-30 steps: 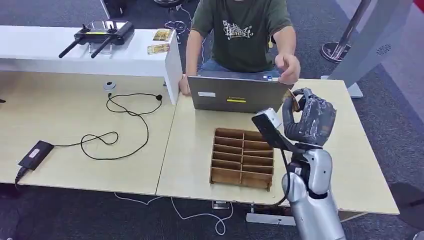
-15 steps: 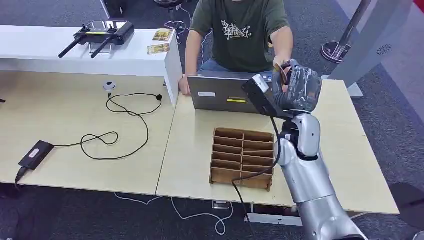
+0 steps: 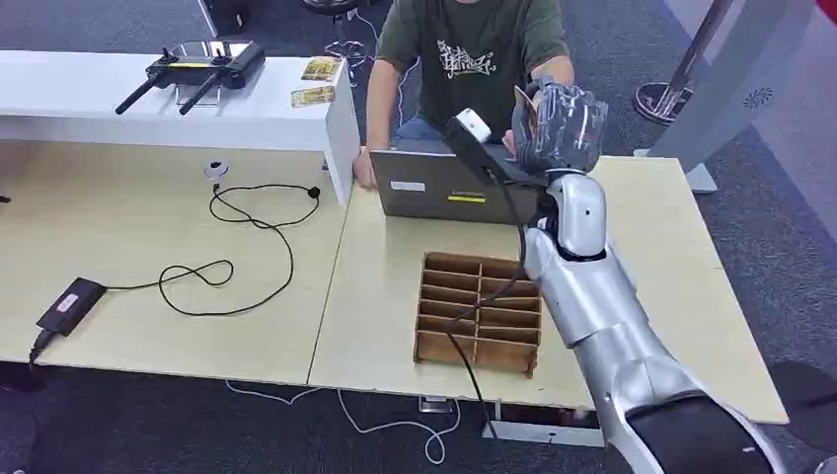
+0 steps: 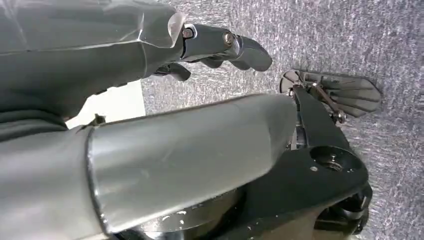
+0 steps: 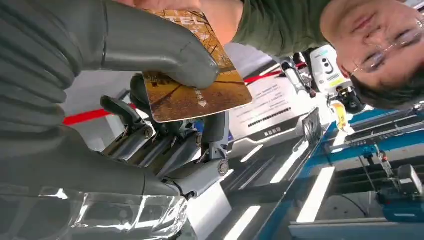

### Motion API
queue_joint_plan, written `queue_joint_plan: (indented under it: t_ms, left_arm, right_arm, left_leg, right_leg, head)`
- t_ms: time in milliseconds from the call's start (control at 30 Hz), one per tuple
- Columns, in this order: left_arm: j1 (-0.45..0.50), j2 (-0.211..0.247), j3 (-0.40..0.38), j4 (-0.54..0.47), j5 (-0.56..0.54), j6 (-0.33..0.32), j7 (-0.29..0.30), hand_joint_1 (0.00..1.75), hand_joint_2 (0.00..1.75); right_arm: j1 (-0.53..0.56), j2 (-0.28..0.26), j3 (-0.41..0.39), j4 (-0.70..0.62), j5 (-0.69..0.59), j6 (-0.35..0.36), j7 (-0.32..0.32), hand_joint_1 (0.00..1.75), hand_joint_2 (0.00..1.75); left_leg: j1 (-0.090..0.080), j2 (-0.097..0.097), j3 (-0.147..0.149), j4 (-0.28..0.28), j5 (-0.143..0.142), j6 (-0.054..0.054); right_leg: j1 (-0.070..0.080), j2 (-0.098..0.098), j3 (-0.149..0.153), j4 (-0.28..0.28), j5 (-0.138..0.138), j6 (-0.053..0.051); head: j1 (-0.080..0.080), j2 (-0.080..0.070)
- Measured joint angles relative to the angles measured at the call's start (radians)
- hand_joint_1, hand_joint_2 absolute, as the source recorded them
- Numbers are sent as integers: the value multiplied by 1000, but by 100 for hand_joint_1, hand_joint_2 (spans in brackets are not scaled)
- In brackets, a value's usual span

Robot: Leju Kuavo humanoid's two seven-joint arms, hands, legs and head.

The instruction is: Pass the card to the sensor for recognition and then transmit it.

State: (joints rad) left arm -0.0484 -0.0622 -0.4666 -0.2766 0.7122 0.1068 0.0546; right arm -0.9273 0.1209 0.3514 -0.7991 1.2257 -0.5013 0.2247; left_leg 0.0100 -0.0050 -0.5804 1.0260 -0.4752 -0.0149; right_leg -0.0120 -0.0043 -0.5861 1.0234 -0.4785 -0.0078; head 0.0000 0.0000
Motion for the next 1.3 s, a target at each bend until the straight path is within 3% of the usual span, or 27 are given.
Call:
queue_joint_plan:
  t_ms: [300, 800, 833, 867, 900, 1300]
  left_arm:
    - [-8, 1, -15, 0, 0, 0, 0, 0, 0]
    - [-14, 1, -23, 0, 0, 0, 7, 0, 0]
    - [-14, 1, -23, 0, 1, 0, 7, 0, 0]
    - [-14, 1, -23, 0, 2, 0, 7, 0, 0]
    - [-14, 1, -23, 0, 3, 0, 7, 0, 0]
    - [-14, 1, -23, 0, 14, 0, 8, 0, 0]
  right_arm:
    - [-38, 3, 14, 109, 10, -29, 5, 171, 175]
    - [-38, -1, 14, 146, 12, -40, 12, 175, 175]
    - [-38, -1, 14, 148, 13, -40, 12, 148, 175]
    - [-39, -1, 14, 149, 14, -40, 12, 148, 175]
    - [-39, -1, 14, 151, 14, -40, 12, 0, 175]
    - [-39, -1, 14, 157, 8, -38, 12, 0, 175]
  left_leg:
    - [0, 0, 0, 0, 0, 0]
    - [0, 0, 0, 0, 0, 0]
    - [0, 0, 0, 0, 0, 0]
    - [0, 0, 0, 0, 0, 0]
    - [0, 0, 0, 0, 0, 0]
    - [0, 0, 0, 0, 0, 0]
  right_leg:
    - [0, 0, 0, 0, 0, 0]
    - [0, 0, 0, 0, 0, 0]
    - [0, 0, 0, 0, 0, 0]
    - [0, 0, 0, 0, 0, 0]
    - [0, 0, 0, 0, 0, 0]
    - [0, 0, 0, 0, 0, 0]
  head:
    - [0, 0]
    - [0, 0]
    - [0, 0]
    - [0, 0]
    - [0, 0]
    - [0, 0]
